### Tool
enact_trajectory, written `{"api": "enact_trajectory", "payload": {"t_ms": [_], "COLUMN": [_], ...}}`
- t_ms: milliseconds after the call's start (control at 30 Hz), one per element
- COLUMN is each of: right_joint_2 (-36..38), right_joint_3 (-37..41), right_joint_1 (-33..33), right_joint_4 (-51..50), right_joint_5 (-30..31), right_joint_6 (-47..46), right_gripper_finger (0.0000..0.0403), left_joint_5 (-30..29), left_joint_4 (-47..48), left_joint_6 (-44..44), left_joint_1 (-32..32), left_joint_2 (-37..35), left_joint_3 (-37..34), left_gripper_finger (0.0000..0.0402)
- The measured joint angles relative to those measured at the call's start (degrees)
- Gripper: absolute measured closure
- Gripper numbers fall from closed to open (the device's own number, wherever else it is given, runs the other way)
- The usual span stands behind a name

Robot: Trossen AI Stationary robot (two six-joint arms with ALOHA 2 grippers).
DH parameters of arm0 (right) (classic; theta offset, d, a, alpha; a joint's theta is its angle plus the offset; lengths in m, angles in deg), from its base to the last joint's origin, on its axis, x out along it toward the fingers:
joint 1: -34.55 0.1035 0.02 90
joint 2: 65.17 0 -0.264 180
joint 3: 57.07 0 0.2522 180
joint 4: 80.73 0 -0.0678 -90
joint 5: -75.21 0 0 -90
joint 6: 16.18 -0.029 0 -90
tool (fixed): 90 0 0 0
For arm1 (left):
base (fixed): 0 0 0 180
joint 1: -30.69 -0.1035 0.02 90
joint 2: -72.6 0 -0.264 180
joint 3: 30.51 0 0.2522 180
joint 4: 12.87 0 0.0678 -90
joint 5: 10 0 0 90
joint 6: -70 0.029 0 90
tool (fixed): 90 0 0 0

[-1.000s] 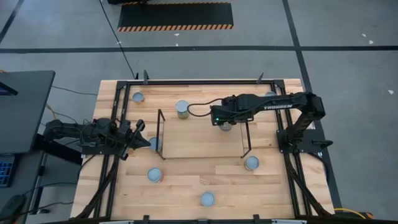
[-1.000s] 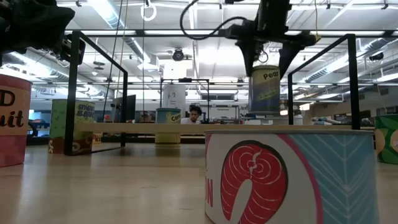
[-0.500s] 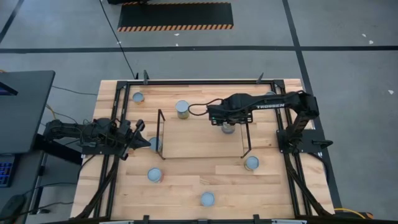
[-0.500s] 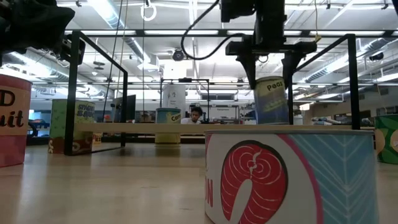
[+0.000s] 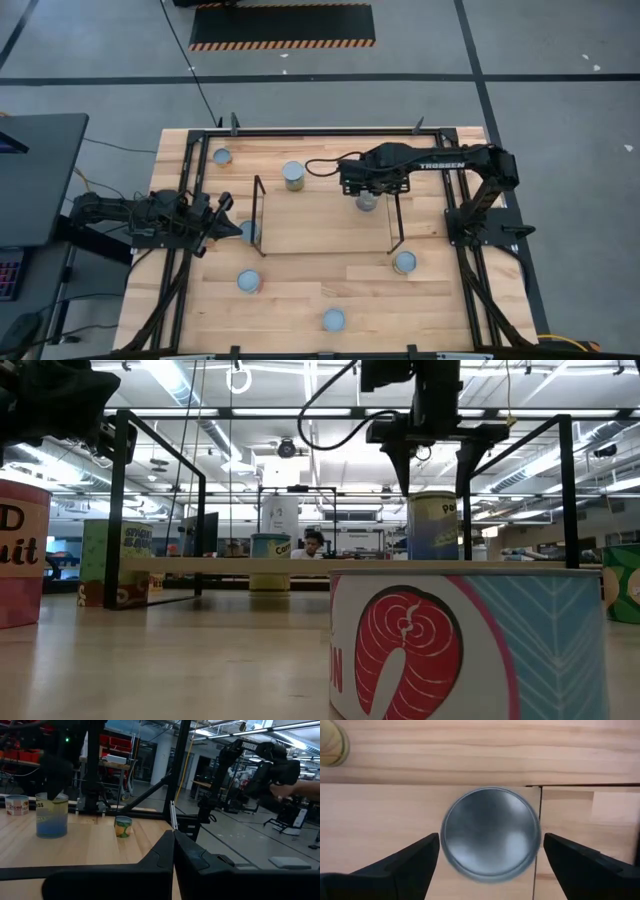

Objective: Pick and place cans onto a shelf
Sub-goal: Put the canned peas on the shelf, then put the canned carrots on the shelf

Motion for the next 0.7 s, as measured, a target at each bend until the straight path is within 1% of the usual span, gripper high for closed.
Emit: {"api": "enact_trajectory", "payload": {"t_ms": [100, 267, 400, 500, 567, 600, 633, 700], "right_joint_2": [0.8, 0.8, 0.2, 0.2, 0.1, 0.1, 0.2, 0.2], "right_joint_3": [-3.0, -10.7, -10.6, -8.6, -8.3, -8.5, -8.7, -8.3], "right_joint_1": [0.5, 2.0, 2.1, 2.3, 2.6, 2.6, 2.7, 2.6], "right_joint_4": [-0.9, -0.6, -6.7, -9.9, -7.2, -4.4, -0.3, 11.2], "right_joint_5": [1.6, 9.0, 8.4, 10.7, 13.2, 13.8, 14.0, 14.1], "right_joint_6": [1.1, 8.1, 9.0, 10.7, 12.9, 15.2, 18.2, 25.2], "right_gripper_finger": [0.0040, 0.0041, 0.0044, 0.0055, 0.0070, 0.0080, 0.0092, 0.0117], "left_joint_5": [0.0, 0.0, 0.0, 0.0, 0.0, 0.0, 0.0, 0.0], "left_joint_4": [0.0, 0.0, 0.0, 0.0, 0.0, 0.0, 0.0, -0.1], "left_joint_6": [0.0, 0.0, 0.0, 0.0, 0.0, 0.0, 0.0, 0.0], "left_joint_1": [0.0, 0.0, 0.0, 0.0, 0.0, 0.0, 0.0, 0.0], "left_joint_2": [0.0, 0.0, 0.0, 0.0, 0.0, 0.0, 0.0, 0.0], "left_joint_3": [0.0, 0.0, 0.0, 0.0, 0.0, 0.0, 0.0, 0.0], "left_gripper_finger": [0.0390, 0.0390, 0.0390, 0.0390, 0.0390, 0.0390, 0.0390, 0.0390]}}
